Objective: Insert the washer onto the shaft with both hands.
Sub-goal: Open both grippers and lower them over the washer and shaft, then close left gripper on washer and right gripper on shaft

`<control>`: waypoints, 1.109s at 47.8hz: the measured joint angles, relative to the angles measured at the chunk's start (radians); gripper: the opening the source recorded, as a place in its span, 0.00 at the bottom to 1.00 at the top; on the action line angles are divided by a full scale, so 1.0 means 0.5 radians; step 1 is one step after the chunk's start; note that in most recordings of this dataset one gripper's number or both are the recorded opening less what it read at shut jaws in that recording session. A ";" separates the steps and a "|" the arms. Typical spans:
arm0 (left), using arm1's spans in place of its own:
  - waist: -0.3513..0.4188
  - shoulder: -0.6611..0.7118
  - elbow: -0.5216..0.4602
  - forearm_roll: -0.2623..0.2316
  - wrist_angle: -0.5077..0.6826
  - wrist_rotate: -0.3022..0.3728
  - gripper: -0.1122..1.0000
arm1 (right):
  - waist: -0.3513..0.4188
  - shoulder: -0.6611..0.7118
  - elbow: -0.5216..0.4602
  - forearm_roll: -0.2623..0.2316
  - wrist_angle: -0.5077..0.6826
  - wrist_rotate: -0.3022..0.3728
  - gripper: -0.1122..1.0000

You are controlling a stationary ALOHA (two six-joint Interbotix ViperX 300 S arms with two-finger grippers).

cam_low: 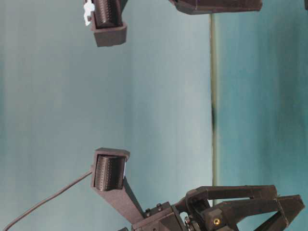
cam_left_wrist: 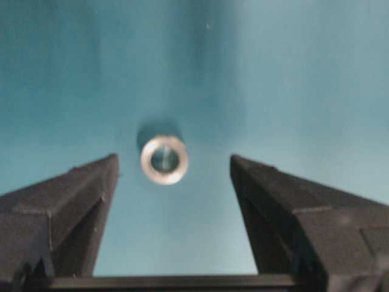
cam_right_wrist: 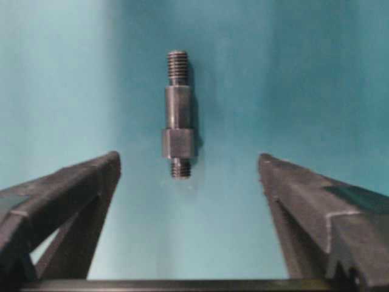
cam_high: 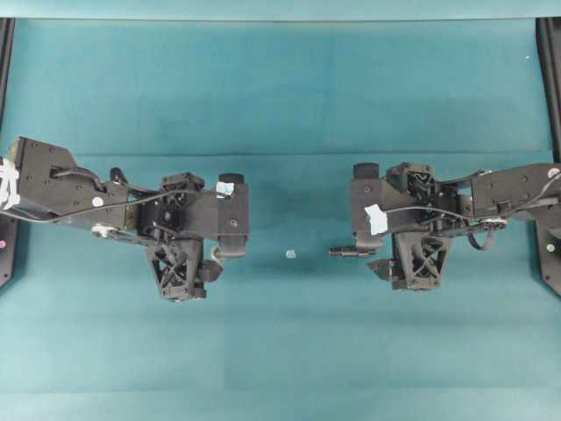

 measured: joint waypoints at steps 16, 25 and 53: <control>-0.003 0.003 0.000 0.000 0.003 -0.012 0.84 | -0.003 0.058 -0.003 0.003 -0.049 -0.037 0.88; 0.000 0.028 0.009 -0.003 -0.006 -0.018 0.84 | -0.003 0.132 -0.003 0.000 -0.129 -0.037 0.88; 0.006 0.196 0.015 0.000 -0.083 0.006 0.84 | 0.000 0.285 -0.003 0.000 -0.264 -0.037 0.88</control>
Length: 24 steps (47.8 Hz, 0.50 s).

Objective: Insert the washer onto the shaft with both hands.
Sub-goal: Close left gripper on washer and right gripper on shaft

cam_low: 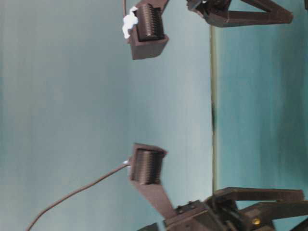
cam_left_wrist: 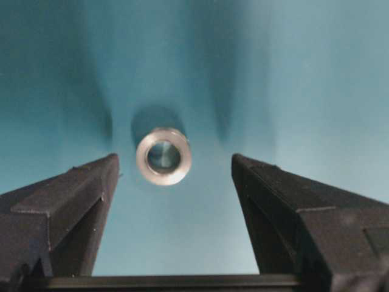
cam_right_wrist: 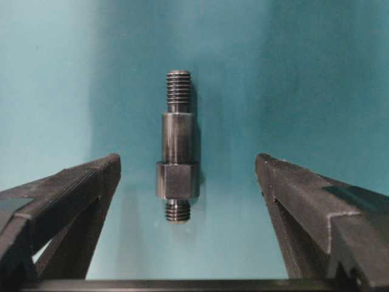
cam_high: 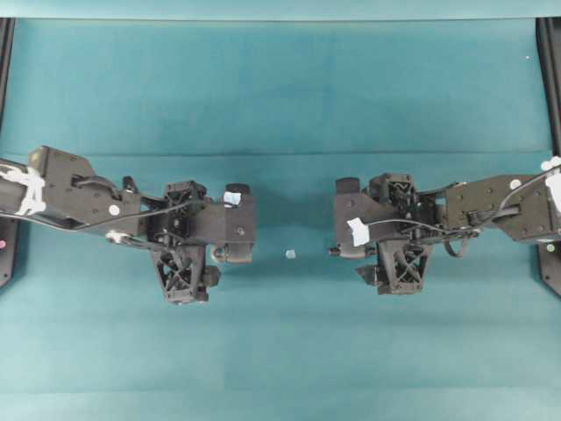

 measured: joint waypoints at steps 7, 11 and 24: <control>0.015 0.049 0.000 0.000 -0.055 -0.003 0.84 | -0.003 0.009 0.000 0.000 -0.003 0.000 0.88; 0.018 0.058 0.000 0.000 -0.067 -0.003 0.84 | -0.003 0.009 0.003 0.000 -0.003 0.000 0.88; 0.028 0.058 0.000 -0.003 -0.074 -0.003 0.84 | -0.003 0.012 0.012 0.000 -0.009 0.000 0.88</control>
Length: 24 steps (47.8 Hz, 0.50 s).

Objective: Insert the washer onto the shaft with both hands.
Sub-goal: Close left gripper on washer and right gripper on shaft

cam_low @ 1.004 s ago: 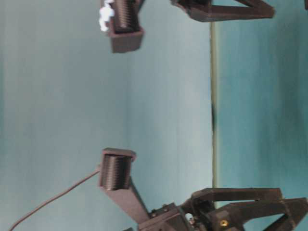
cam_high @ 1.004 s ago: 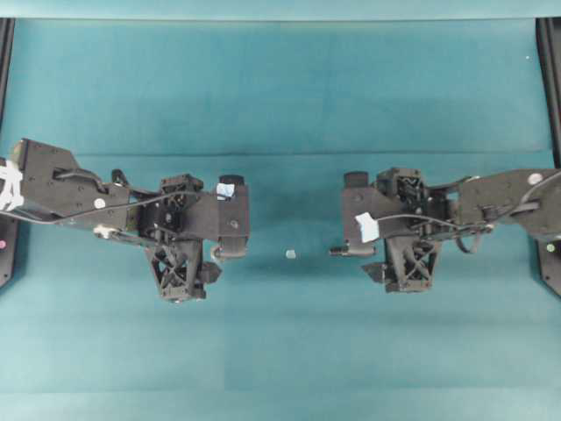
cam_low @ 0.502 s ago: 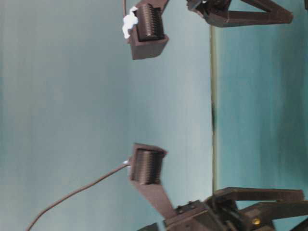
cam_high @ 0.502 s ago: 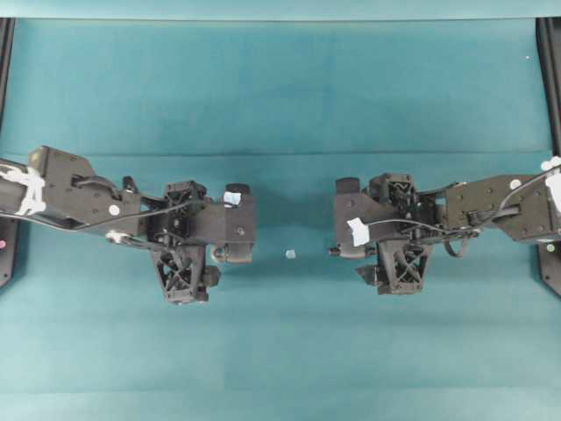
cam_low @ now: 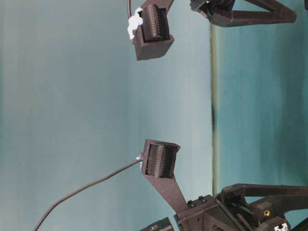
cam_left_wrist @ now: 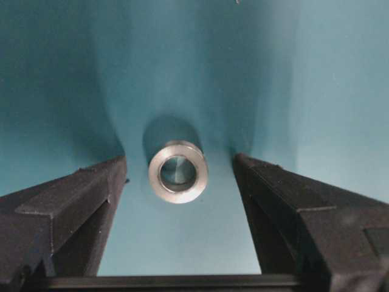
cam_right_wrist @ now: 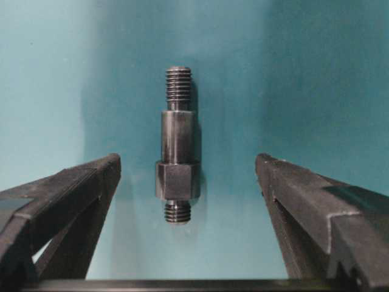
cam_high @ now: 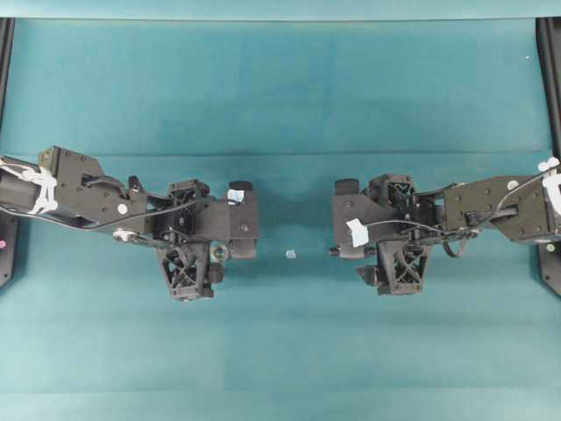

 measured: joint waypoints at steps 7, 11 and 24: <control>0.000 0.000 0.000 0.000 0.000 -0.003 0.84 | 0.003 0.009 0.034 0.003 -0.040 0.003 0.88; 0.000 0.003 0.000 0.003 0.000 -0.003 0.84 | 0.000 0.009 0.046 0.003 -0.061 0.003 0.87; 0.003 0.003 0.003 0.000 0.000 0.000 0.84 | 0.000 0.009 0.052 0.006 -0.071 0.003 0.87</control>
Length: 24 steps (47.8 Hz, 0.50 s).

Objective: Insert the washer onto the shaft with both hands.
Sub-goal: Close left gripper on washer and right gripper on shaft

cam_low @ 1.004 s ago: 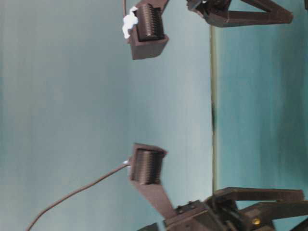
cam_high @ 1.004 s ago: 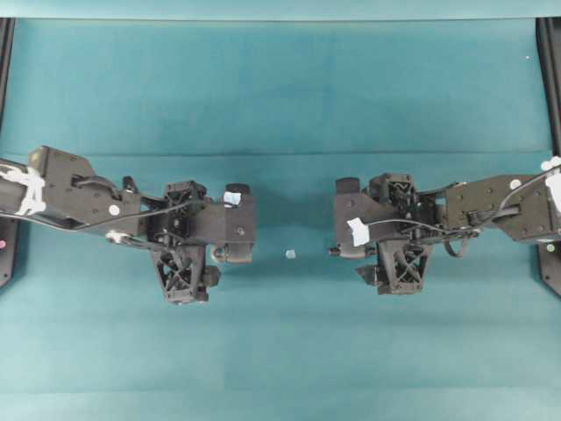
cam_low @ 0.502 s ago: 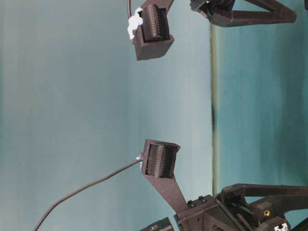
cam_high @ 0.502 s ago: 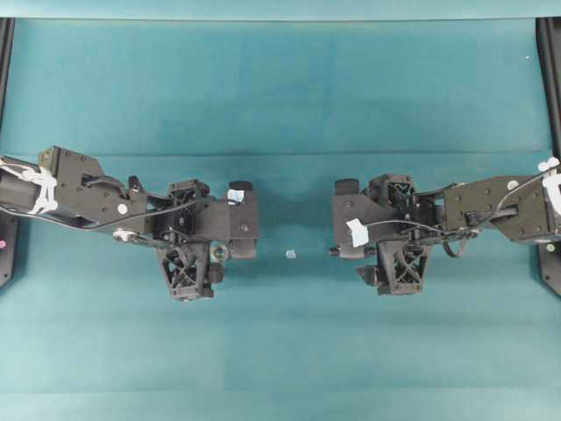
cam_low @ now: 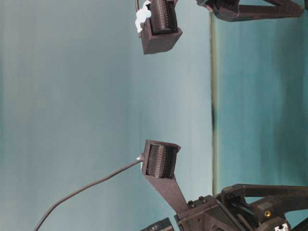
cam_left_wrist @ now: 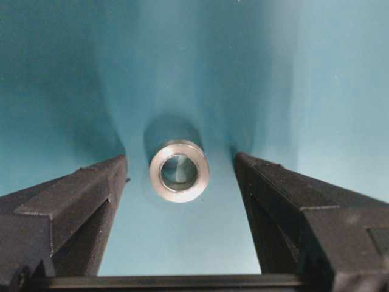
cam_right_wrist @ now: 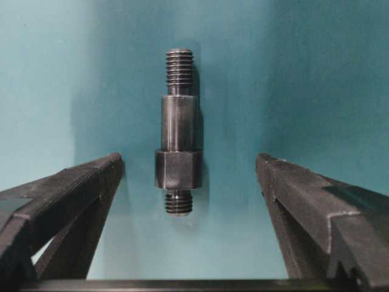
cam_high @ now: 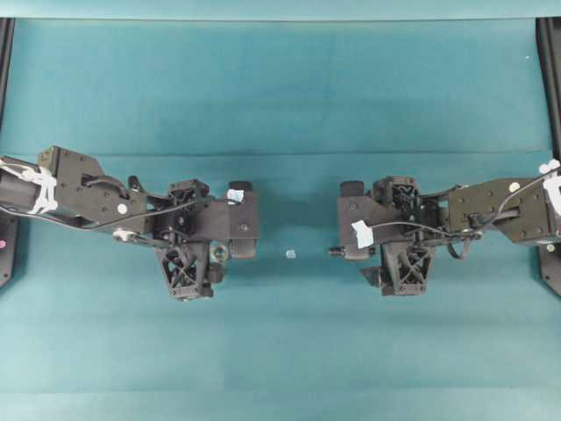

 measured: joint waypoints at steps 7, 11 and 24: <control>0.000 0.000 0.000 0.003 0.000 0.000 0.83 | 0.003 0.006 0.012 0.003 -0.012 0.000 0.87; 0.000 0.000 0.000 0.000 0.000 0.000 0.83 | 0.006 0.006 0.015 0.003 -0.018 0.000 0.87; 0.000 0.000 0.000 0.003 0.000 -0.003 0.83 | 0.006 0.006 0.015 0.003 -0.018 0.000 0.87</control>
